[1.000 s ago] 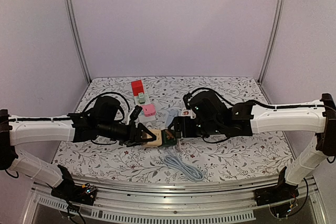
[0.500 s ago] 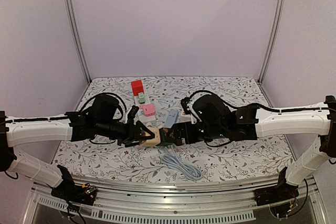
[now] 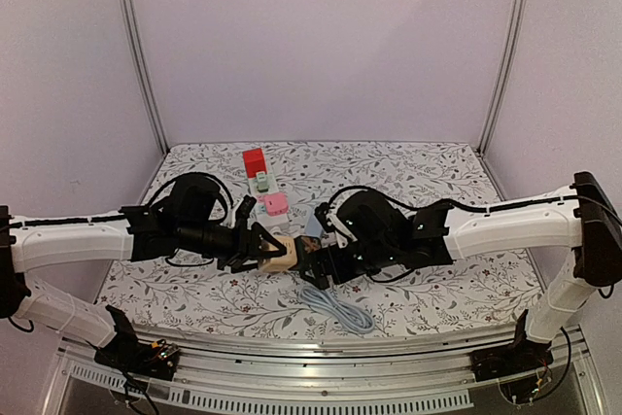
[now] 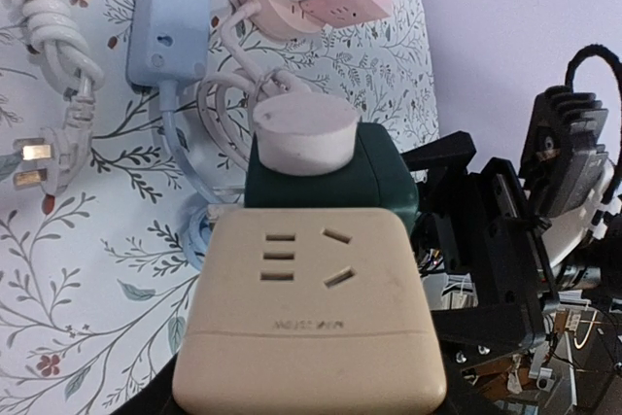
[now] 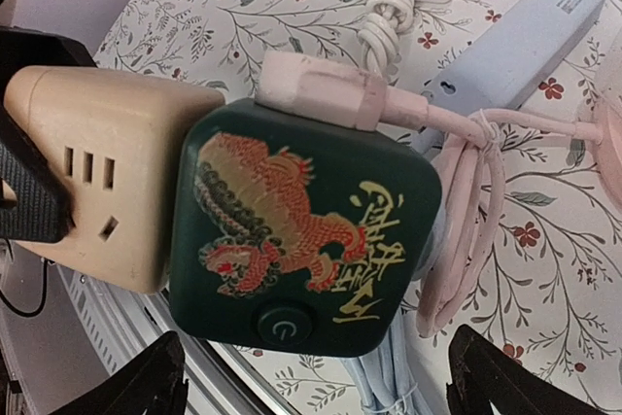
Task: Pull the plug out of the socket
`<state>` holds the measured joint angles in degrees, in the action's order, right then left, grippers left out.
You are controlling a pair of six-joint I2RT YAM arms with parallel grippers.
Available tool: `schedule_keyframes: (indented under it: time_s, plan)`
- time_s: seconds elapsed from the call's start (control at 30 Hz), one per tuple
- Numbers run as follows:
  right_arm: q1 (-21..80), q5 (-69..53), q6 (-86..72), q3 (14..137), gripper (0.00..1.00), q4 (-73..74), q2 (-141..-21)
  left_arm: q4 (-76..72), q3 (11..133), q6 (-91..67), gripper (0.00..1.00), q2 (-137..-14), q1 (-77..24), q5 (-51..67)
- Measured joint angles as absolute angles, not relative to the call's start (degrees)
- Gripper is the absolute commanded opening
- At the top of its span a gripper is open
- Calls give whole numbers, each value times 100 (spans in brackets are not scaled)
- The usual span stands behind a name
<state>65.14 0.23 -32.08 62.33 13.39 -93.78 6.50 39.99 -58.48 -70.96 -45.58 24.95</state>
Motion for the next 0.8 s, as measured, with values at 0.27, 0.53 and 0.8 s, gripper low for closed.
schedule_keyframes:
  time_s: [0.27,0.53,0.8]
  plan:
    - [6451,-233,-3223,6329,81,1251,-9588,690,4049,-5813,9,-7131,-4558,2543]
    - [6331,-449,-3218,6436,71,1164,-9738,779,4132,-5717,9,-7177,-4556,2613]
    - [6331,-539,-3216,6569,64,1214,-9852,816,4187,-5603,9,-7238,-4547,2628]
